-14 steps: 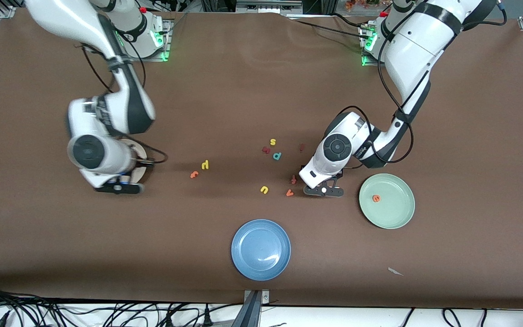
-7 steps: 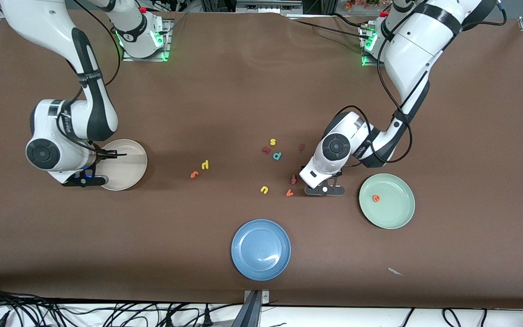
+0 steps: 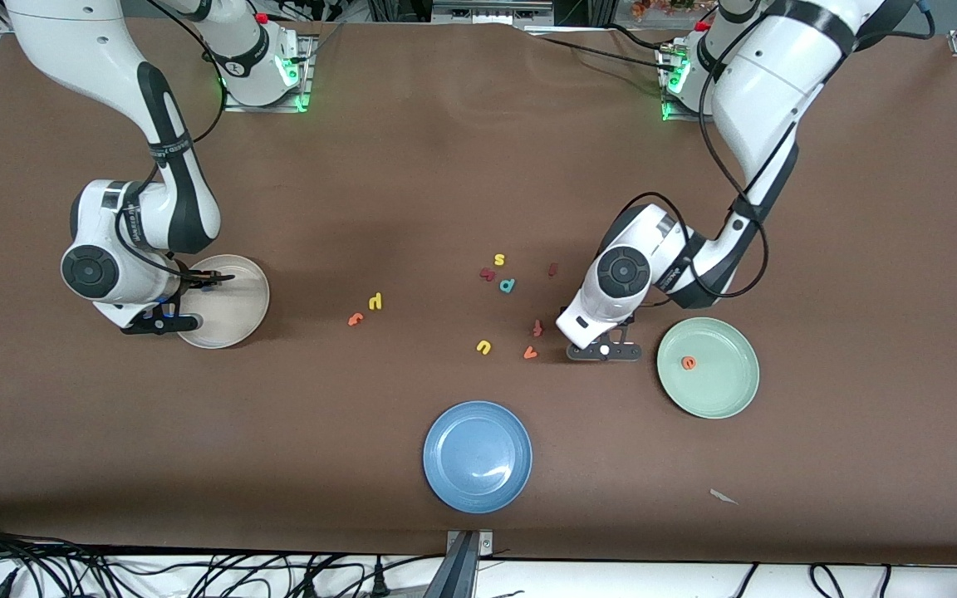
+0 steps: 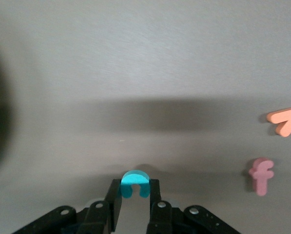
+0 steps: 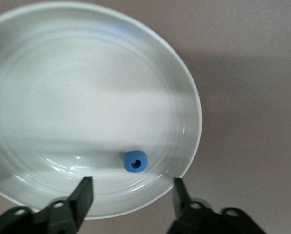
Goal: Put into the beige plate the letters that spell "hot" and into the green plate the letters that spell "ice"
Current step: 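Place cyan c on green plate while the right gripper grasps orange f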
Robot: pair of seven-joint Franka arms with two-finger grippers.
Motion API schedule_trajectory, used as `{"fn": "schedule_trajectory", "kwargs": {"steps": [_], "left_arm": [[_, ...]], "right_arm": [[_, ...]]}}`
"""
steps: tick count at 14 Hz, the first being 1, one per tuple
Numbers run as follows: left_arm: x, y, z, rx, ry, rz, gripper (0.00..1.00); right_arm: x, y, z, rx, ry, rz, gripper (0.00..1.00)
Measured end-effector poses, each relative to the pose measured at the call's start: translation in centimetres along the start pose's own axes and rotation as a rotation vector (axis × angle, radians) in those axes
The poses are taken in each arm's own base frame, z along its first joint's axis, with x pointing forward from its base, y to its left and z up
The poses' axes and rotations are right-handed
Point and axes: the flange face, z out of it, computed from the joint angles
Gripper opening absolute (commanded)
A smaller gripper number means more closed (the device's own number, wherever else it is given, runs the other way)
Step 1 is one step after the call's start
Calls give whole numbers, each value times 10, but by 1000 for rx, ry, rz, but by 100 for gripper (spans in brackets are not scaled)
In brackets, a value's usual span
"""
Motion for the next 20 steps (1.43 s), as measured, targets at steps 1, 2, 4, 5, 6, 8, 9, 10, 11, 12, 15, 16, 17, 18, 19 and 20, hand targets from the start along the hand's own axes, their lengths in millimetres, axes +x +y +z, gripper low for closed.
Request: {"fn": "schedule_trajectory", "kwargs": {"steps": [1, 2, 4, 5, 6, 8, 9, 10, 11, 12, 15, 16, 17, 18, 19, 20], "left_arm": [[4, -15, -10, 15, -7, 0, 0], [10, -35, -18, 28, -17, -6, 0], [25, -81, -24, 36, -32, 9, 0], [31, -104, -23, 35, -37, 25, 0], [37, -126, -21, 39, -38, 48, 1], [45, -165, -15, 84, -34, 86, 9], [47, -176, -9, 101, -35, 97, 31], [48, -180, -4, 110, -36, 104, 92], [48, -180, 1, 109, -41, 107, 100], [47, -178, 4, 108, -46, 111, 100], [45, -165, 3, 99, -45, 129, 100], [43, -155, 0, 91, -43, 143, 100], [39, -142, -3, 79, -45, 154, 100], [35, -130, -8, 59, -54, 147, 100], [30, -116, -13, 29, -69, 130, 100], [24, -101, -20, 4, -86, 115, 100]], "right_arm": [[1, -3, -13, 30, 16, 14, 96], [4, -9, -32, 71, 32, 35, 96], [12, -29, -74, 143, 77, 94, 96], [16, -46, -91, 161, 98, 145, 96], [19, -67, -103, 170, 112, 199, 96], [21, -121, -113, 178, 130, 294, 96], [22, -150, -112, 190, 136, 345, 96], [25, -175, -108, 206, 145, 400, 96], [29, -197, -103, 220, 158, 446, 96], [34, -217, -96, 226, 174, 485, 96], [55, -252, -60, 220, 224, 575, 95], [61, -255, -44, 213, 231, 604, 92], [64, -258, -31, 205, 231, 626, 89], [66, -261, -23, 198, 227, 640, 85], [66, -264, -19, 193, 223, 643, 85], [64, -268, -18, 194, 218, 639, 85]]}}
